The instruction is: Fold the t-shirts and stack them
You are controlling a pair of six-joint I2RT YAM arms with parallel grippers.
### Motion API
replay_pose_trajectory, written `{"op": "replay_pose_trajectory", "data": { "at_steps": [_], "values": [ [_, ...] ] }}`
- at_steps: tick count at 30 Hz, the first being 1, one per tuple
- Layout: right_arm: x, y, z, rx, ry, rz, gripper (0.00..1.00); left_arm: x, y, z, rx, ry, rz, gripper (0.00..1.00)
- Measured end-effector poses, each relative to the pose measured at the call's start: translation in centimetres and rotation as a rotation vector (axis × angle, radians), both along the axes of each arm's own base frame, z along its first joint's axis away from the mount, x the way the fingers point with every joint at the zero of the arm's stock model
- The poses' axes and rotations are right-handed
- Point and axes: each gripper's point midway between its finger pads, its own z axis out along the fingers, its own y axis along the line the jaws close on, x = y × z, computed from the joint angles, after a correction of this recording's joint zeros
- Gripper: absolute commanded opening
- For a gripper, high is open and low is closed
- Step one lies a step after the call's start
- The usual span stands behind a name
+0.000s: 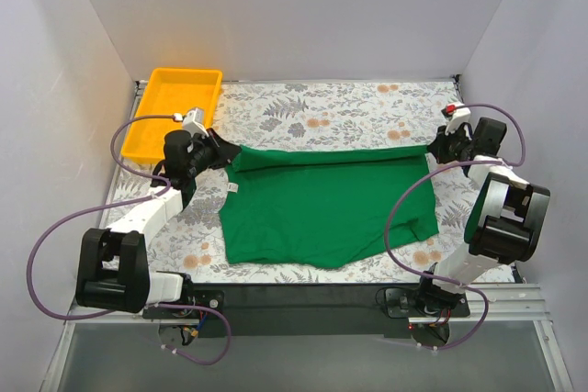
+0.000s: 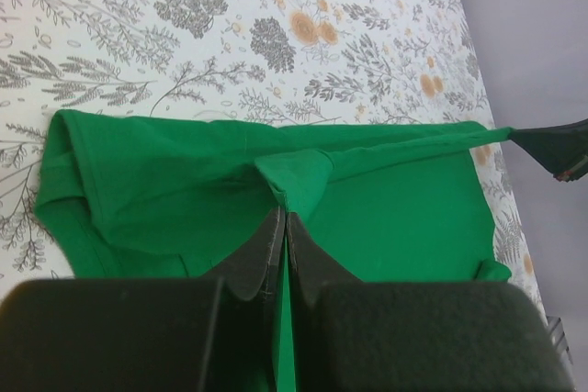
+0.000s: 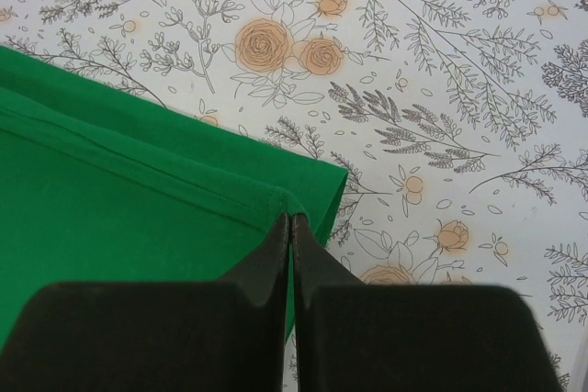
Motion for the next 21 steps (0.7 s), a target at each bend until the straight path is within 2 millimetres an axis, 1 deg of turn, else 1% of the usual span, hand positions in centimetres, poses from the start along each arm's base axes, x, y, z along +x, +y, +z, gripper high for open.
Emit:
{"op": "replay_pose_trajectory", "data": {
  "at_steps": [4, 5, 6, 8, 9, 12, 13, 16, 18, 21],
  "values": [
    [-0.4, -0.1, -0.2, 0.004, 0.011, 0.011, 0.03, -0.5, 0.0, -0.8, -0.001, 0.029, -0.004, 0.0],
    [-0.6, -0.1, -0.4, 0.005, 0.016, 0.017, 0.09, -0.6, 0.0, -0.9, -0.001, 0.031, -0.005, 0.0],
    [-0.8, -0.1, -0.5, 0.008, 0.022, 0.02, 0.22, -0.7, 0.0, -0.9, -0.001, 0.033, -0.006, 0.0],
    [-1.4, -0.1, -0.8, 0.007, 0.034, 0.029, 0.35, -0.9, -0.1, -0.9, -0.003, 0.039, -0.013, 0.0],
    [-1.8, -0.2, -0.8, 0.011, 0.043, 0.031, 0.51, -1.0, -0.2, -0.9, -0.004, 0.044, -0.018, 0.03],
    [-3.0, -0.7, -0.4, 0.005, 0.046, 0.029, 0.62, -1.8, -0.4, -1.3, -0.004, 0.067, -0.043, 0.3],
    [-3.3, -0.9, 0.0, -0.001, 0.041, 0.024, 0.67, -2.2, -0.5, -1.4, -0.005, 0.076, -0.051, 0.44],
    [-4.5, -1.4, 1.9, -0.028, 0.002, 0.024, 0.69, -3.7, -0.5, -1.4, -0.006, 0.095, -0.063, 0.62],
    [-5.2, -1.1, 3.4, -0.043, -0.033, 0.045, 0.7, -4.6, -0.3, -0.6, -0.002, 0.08, -0.062, 0.65],
    [-6.4, 0.6, 4.8, -0.017, -0.061, 0.119, 0.7, -5.4, 0.0, 1.6, 0.002, 0.019, -0.053, 0.69]
  ]
}}
